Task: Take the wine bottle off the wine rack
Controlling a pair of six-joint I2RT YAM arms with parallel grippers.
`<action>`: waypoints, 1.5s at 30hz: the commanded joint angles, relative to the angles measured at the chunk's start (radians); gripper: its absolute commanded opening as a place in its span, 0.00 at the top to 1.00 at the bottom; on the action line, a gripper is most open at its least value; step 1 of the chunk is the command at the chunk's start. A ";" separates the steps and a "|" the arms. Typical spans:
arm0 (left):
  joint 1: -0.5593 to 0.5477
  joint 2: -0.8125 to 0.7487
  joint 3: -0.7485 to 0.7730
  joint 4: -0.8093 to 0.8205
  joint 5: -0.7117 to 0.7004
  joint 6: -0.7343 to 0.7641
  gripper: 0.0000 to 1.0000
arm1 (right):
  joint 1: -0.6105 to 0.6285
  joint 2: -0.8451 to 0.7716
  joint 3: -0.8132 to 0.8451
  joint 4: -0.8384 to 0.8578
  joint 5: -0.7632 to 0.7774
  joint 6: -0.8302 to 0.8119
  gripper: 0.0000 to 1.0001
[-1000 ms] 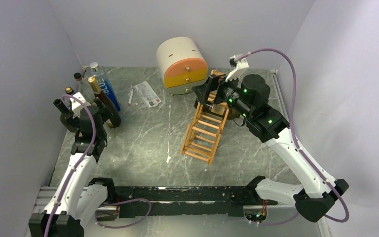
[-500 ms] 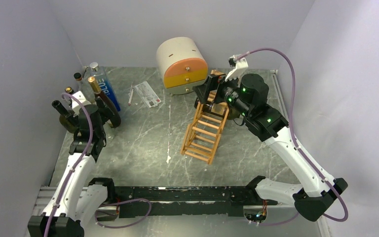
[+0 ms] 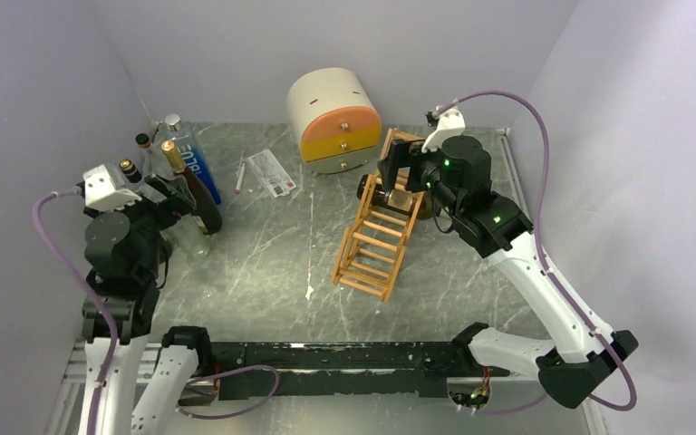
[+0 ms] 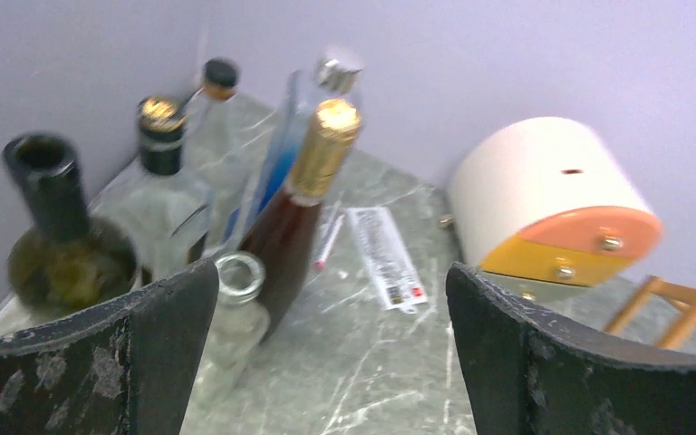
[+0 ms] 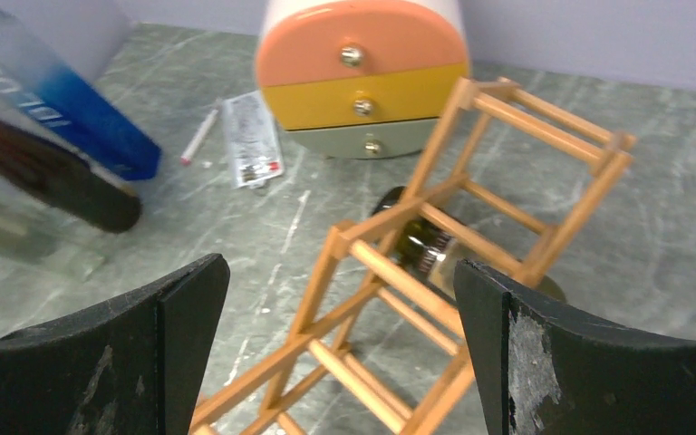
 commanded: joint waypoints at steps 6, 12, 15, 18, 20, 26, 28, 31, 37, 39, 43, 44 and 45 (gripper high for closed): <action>-0.003 0.167 0.125 0.187 0.696 0.171 0.04 | -0.313 -0.043 -0.087 -0.050 0.076 0.063 0.00; -0.114 0.362 0.156 0.263 0.865 0.135 0.03 | -0.617 -0.022 -0.211 0.001 -0.106 0.278 0.00; -0.267 0.392 0.126 0.282 0.803 0.179 0.02 | -0.715 -0.004 -0.286 0.058 -0.188 0.399 0.00; -0.376 0.428 0.093 0.297 0.805 0.167 0.02 | -0.755 0.024 -0.355 0.116 -0.239 0.514 0.00; -0.429 0.434 0.052 0.328 0.792 0.143 0.02 | -0.759 0.039 -0.392 0.138 -0.242 0.613 0.00; -0.569 0.453 -0.060 0.442 0.742 0.061 0.04 | -0.759 0.089 -0.539 0.254 -0.256 0.905 0.00; -0.618 0.487 -0.065 0.455 0.720 0.018 0.06 | -0.759 0.107 -0.585 0.310 -0.248 0.963 0.00; -0.697 0.538 -0.059 0.461 0.657 0.019 0.07 | -0.757 0.136 -0.641 0.398 -0.249 1.052 0.01; -0.808 0.620 -0.039 0.469 0.558 0.012 0.13 | -0.718 0.203 -0.701 0.472 -0.199 1.209 0.07; -0.837 0.653 -0.030 0.466 0.519 -0.004 0.19 | -0.707 0.240 -0.711 0.523 -0.194 1.246 0.12; -0.887 0.720 0.004 0.434 0.440 -0.038 0.33 | -0.674 0.325 -0.705 0.565 -0.197 1.330 0.24; -0.901 0.732 0.011 0.423 0.414 -0.049 0.36 | -0.667 0.333 -0.709 0.571 -0.191 1.355 0.28; -0.913 0.738 0.015 0.418 0.387 -0.060 0.38 | -0.659 0.334 -0.719 0.577 -0.180 1.385 0.32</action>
